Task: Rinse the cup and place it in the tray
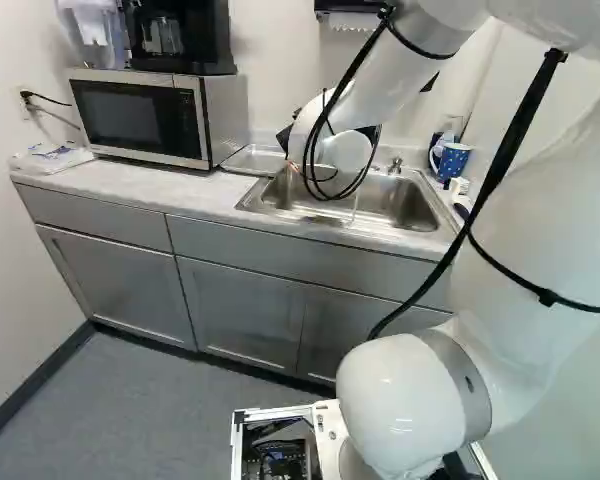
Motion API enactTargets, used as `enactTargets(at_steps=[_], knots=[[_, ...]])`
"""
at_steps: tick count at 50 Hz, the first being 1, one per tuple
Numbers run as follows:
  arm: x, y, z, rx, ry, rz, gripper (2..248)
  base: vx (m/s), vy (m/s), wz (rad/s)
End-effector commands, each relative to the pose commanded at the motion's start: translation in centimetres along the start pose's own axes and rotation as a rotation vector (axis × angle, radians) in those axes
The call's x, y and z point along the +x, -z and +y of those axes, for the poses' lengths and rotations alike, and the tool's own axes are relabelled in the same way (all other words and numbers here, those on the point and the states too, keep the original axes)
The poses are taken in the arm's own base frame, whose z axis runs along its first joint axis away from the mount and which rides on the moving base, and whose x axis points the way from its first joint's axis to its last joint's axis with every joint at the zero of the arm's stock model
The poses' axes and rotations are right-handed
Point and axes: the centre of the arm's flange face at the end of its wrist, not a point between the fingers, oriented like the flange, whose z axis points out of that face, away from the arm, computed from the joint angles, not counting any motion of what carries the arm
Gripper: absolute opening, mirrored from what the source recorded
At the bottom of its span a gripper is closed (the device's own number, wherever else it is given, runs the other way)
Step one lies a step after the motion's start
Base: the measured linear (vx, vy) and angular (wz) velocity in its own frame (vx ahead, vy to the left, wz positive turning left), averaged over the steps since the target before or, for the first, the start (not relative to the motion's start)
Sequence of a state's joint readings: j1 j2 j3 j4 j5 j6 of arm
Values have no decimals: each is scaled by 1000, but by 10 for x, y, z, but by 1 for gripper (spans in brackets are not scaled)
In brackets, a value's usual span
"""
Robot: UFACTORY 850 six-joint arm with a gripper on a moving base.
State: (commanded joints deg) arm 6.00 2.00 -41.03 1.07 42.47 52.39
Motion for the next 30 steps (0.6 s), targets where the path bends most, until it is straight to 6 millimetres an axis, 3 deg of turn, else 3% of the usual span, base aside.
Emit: enactTargets(at_steps=[30], knots=[[0,0,0,0,315,0,126,0,0,0]])
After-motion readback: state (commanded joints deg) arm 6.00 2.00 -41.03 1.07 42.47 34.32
